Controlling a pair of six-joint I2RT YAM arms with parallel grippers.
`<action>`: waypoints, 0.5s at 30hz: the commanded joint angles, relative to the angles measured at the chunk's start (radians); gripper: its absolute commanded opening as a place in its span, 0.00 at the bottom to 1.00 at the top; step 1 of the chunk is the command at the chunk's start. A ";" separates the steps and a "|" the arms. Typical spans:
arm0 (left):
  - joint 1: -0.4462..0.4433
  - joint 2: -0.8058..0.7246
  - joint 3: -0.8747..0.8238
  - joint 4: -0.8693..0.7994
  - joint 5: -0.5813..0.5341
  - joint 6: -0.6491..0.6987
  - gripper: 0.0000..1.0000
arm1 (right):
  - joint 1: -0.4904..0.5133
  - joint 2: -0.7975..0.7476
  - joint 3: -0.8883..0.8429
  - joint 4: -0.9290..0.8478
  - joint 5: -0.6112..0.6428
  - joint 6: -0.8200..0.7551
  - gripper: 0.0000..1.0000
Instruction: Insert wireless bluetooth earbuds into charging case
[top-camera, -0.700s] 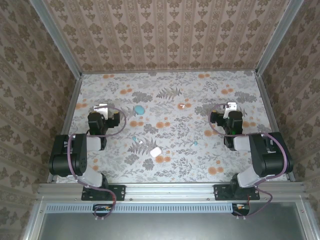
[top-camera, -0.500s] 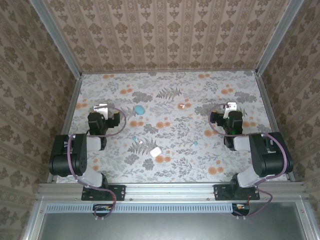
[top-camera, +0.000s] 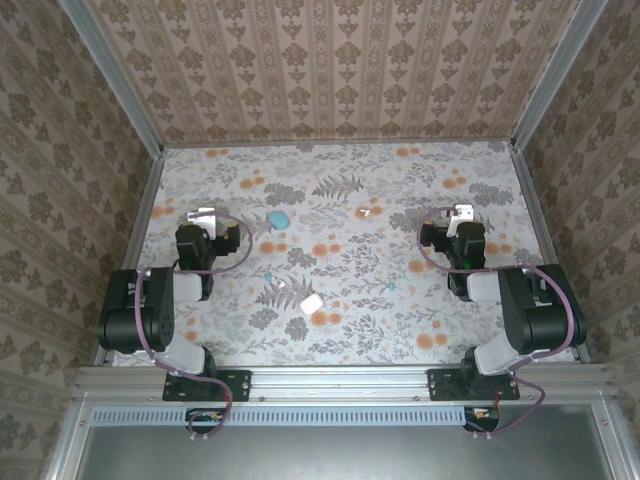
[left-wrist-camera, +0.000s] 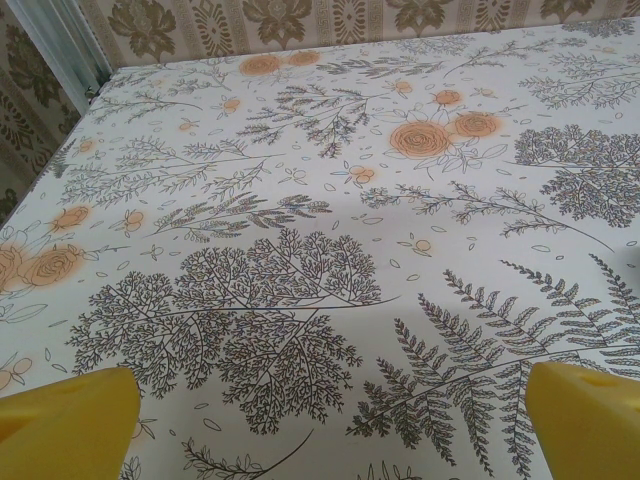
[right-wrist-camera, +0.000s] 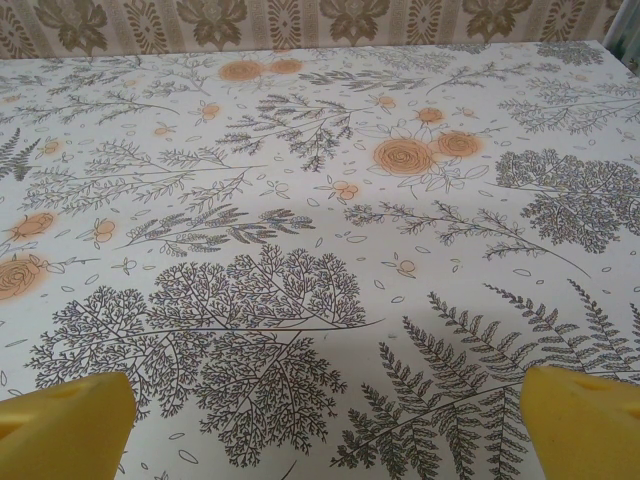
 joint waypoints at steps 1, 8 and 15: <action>0.007 -0.007 0.004 -0.002 0.005 0.012 1.00 | 0.004 0.001 0.009 0.022 -0.023 -0.005 1.00; 0.007 -0.008 0.004 -0.002 0.004 0.011 1.00 | 0.005 0.001 0.010 0.023 -0.023 -0.005 1.00; 0.015 -0.007 0.004 -0.002 0.020 0.008 1.00 | 0.004 0.000 0.010 0.023 -0.025 -0.005 1.00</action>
